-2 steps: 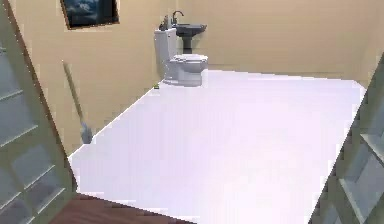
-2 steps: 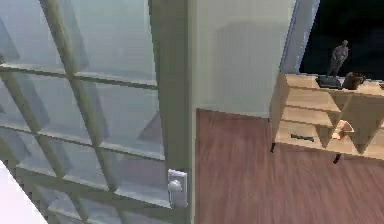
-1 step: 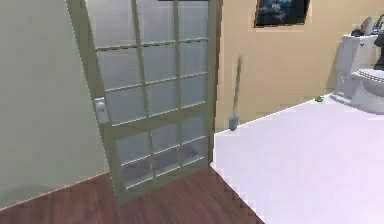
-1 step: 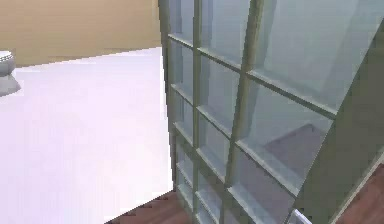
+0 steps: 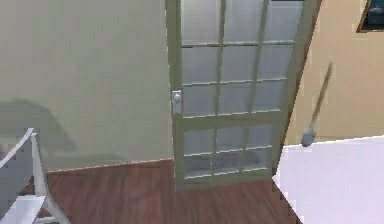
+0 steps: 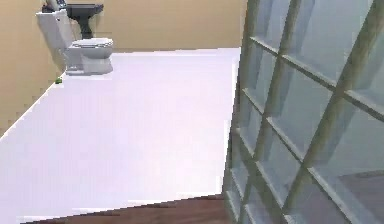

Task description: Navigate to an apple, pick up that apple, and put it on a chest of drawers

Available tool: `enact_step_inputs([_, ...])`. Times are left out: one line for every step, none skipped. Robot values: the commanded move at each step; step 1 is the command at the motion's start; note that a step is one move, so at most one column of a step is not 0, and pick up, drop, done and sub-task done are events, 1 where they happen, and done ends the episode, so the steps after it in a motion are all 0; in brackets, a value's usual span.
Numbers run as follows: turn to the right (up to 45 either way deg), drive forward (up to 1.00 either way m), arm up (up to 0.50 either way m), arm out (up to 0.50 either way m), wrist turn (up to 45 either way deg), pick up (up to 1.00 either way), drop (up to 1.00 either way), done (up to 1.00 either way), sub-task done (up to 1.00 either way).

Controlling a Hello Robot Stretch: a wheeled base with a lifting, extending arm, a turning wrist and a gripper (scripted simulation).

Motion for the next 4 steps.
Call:
enact_step_inputs([0.0,0.2,0.0,0.0,0.0,0.0,0.0,0.0,0.0])
enact_step_inputs([45.0,0.0,0.0,0.0,0.0,0.0,0.0,0.0,0.0])
enact_step_inputs([39.0,0.0,0.0,0.0,0.0,0.0,0.0,0.0,0.0])
enact_step_inputs([3.0,0.0,0.0,0.0,0.0,0.0,0.0,0.0,0.0])
